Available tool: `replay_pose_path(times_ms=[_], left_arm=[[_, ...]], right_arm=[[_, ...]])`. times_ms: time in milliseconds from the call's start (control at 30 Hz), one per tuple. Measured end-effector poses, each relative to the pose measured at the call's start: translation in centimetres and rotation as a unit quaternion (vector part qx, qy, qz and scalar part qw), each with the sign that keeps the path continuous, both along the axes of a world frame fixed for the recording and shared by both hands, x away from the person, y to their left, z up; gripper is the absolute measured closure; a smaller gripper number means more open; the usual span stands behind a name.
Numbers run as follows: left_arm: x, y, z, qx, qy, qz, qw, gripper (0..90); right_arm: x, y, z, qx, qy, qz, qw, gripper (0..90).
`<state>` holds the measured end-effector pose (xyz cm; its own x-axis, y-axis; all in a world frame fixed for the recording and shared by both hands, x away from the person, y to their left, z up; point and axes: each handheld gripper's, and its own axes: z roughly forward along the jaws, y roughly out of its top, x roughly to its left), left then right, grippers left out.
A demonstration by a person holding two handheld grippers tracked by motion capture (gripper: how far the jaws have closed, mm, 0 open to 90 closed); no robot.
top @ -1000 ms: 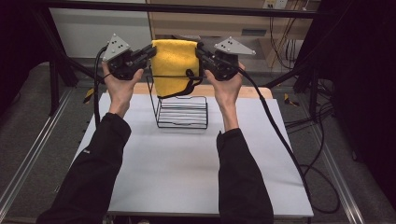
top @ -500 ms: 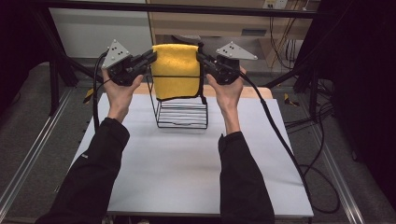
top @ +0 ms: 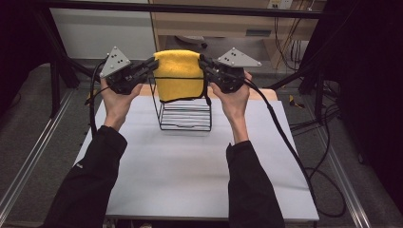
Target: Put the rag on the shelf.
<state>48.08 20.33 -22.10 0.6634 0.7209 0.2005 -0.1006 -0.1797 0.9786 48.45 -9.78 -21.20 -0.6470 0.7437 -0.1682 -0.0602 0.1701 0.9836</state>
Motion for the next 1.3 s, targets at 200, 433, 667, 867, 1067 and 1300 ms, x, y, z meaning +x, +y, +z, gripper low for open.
replay_pose_path(times_ms=[200, 433, 667, 867, 1067, 1300], left_arm=[[-0.8, -0.2, -0.4, 0.016, 0.006, -0.004, 0.9998, 83.5], [-1.6, -0.3, -1.5, 0.029, 0.025, -0.008, 0.9992, 83.1], [-2.0, -0.4, -2.9, 0.030, 0.053, -0.010, 0.9981, 82.6], [-2.2, -0.2, -3.8, 0.029, 0.078, -0.006, 0.9965, 81.5], [-2.5, -0.1, -4.2, 0.036, 0.091, -0.007, 0.9952, 80.2], [-2.9, 0.3, -3.2, 0.033, 0.124, -0.017, 0.9916, 67.4]], right_arm=[[-0.8, -0.4, -0.7, 0.001, 0.015, 0.008, 0.9998, 81.5], [-1.7, -0.5, -1.5, -0.012, 0.029, 0.017, 0.9994, 81.2], [-2.4, -0.4, -2.5, -0.025, 0.051, 0.022, 0.9981, 81.0], [-2.6, -0.6, -3.5, -0.035, 0.075, 0.027, 0.9962, 80.4], [-2.7, -0.7, -4.4, -0.042, 0.083, 0.028, 0.9953, 80.3], [-2.8, -0.7, -4.7, -0.050, 0.079, 0.028, 0.9952, 80.4]])
